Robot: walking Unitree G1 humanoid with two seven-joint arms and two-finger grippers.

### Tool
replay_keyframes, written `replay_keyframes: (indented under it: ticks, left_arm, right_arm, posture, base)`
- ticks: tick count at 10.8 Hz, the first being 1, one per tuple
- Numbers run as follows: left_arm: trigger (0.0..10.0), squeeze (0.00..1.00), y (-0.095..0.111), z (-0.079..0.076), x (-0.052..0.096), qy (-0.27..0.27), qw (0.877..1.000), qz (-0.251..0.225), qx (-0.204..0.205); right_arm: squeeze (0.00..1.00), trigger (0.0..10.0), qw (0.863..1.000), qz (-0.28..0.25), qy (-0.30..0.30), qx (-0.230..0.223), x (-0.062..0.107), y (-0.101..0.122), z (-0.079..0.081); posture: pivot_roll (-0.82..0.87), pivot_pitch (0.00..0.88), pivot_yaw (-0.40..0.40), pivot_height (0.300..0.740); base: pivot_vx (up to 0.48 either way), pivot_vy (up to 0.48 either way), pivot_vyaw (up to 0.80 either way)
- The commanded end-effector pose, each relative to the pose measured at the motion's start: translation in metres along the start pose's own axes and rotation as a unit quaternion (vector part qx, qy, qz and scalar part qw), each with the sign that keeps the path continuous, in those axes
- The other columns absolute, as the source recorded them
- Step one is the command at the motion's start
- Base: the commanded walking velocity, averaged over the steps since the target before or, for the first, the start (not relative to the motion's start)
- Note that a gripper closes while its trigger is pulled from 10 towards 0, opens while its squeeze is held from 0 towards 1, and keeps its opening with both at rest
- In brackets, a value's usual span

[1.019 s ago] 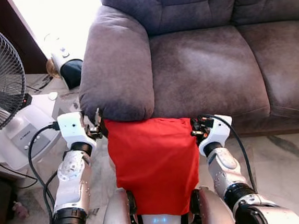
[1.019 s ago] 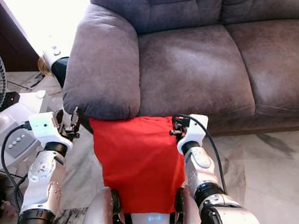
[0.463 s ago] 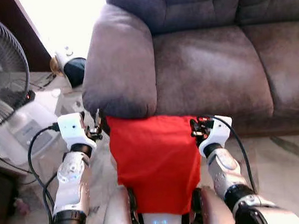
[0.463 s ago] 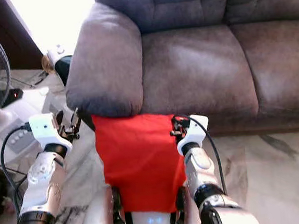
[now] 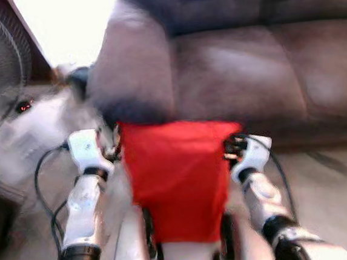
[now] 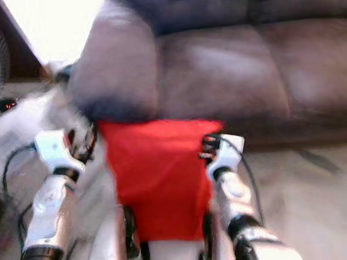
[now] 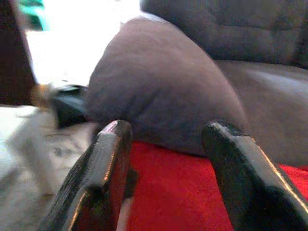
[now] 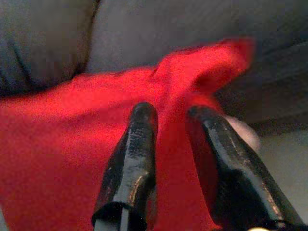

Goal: Move the pillow to the sofa from floor

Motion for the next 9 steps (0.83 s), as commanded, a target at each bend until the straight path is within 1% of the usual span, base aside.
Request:
replay_keyframes:
  ticks: [1,5,9]
  left_arm:
    - [10.0,0.0,-0.0085,0.0054,0.0062,0.009,1.0,0.02,-0.007]
    - [10.0,0.0,-0.0085,0.0063,0.007,0.01,1.0,0.021,-0.008]
    - [10.0,0.0,-0.0074,0.0064,0.0058,0.012,1.0,0.022,-0.009]
  right_arm:
    - [1.0,10.0,1.0,0.026,0.0,-0.014,0.0046,-0.0144,0.0034]
    - [1.0,10.0,0.999,0.033,-0.005,-0.016,0.0014,-0.0118,0.0041]
    - [1.0,10.0,0.999,0.032,0.003,-0.032,-0.0025,-0.0064,0.0068]
  posture:
    - [0.23,0.252,0.023,0.572]
    - [0.23,0.259,0.024,0.572]
    - [0.22,0.308,0.035,0.572]
  base:
    - [0.0,0.0,0.0]
    - [0.0,0.0,0.0]
    - [0.0,0.0,0.0]
Point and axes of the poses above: a point about 5 cm out from each wrist's last joint towards the gripper, its own x axis pointing back from the gripper into the wrist, its own y axis along the axis of the wrist's last joint, z = x × y, the point moved 3 cm from there along -x, pointing out of the wrist towards the gripper, and after that the axes turned 12 degrees about x, right-handed, at the moved point
